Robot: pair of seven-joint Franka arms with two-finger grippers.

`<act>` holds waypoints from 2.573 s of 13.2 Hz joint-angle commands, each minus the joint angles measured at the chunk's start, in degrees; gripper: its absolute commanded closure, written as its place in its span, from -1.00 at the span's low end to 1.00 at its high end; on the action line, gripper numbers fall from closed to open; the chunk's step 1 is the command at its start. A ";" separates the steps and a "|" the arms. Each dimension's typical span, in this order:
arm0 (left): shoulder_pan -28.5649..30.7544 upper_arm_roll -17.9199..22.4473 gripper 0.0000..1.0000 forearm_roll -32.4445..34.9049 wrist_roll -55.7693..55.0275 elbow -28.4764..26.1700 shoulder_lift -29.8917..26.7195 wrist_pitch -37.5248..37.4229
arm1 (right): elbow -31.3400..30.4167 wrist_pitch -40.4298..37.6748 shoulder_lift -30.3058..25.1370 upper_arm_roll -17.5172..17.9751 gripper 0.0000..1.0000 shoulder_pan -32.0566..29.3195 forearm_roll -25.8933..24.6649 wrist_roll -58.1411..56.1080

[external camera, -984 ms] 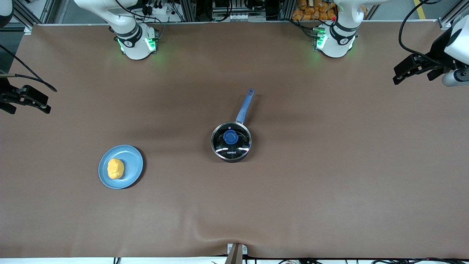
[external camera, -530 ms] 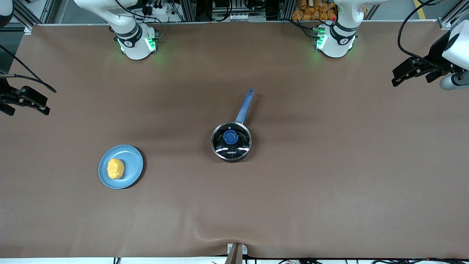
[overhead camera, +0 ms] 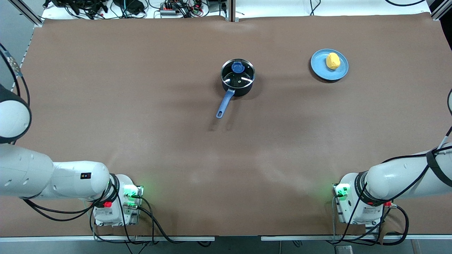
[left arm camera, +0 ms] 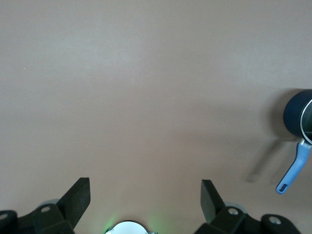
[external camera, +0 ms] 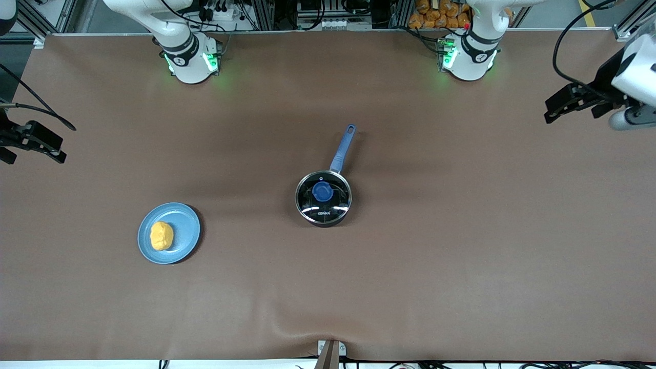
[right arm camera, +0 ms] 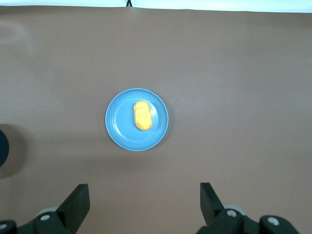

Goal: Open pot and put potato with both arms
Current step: 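Reach the left gripper to the lid knob while the right gripper reaches the potato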

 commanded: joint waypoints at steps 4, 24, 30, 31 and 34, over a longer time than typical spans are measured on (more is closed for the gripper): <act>-11.45 -0.57 -1.00 0.71 -16.19 9.38 12.76 1.21 | 0.55 -0.34 -0.29 -0.09 -1.00 1.36 0.55 -0.05; -40.90 7.42 -1.00 0.80 -61.76 14.23 39.23 34.17 | -19.66 34.44 20.09 -0.09 -1.00 2.15 6.09 -0.14; -43.55 8.57 -1.00 0.71 -65.62 15.89 43.62 40.94 | -20.02 46.13 26.77 -0.18 -1.00 1.45 6.09 -2.32; -43.73 8.66 -1.00 0.71 -65.80 16.42 44.42 41.30 | -20.19 47.81 27.74 -0.09 -1.00 1.10 6.09 -3.55; -44.43 8.40 -1.00 0.71 -65.80 16.33 45.47 41.30 | -20.28 50.80 30.29 0.00 -1.00 -0.30 6.18 -7.42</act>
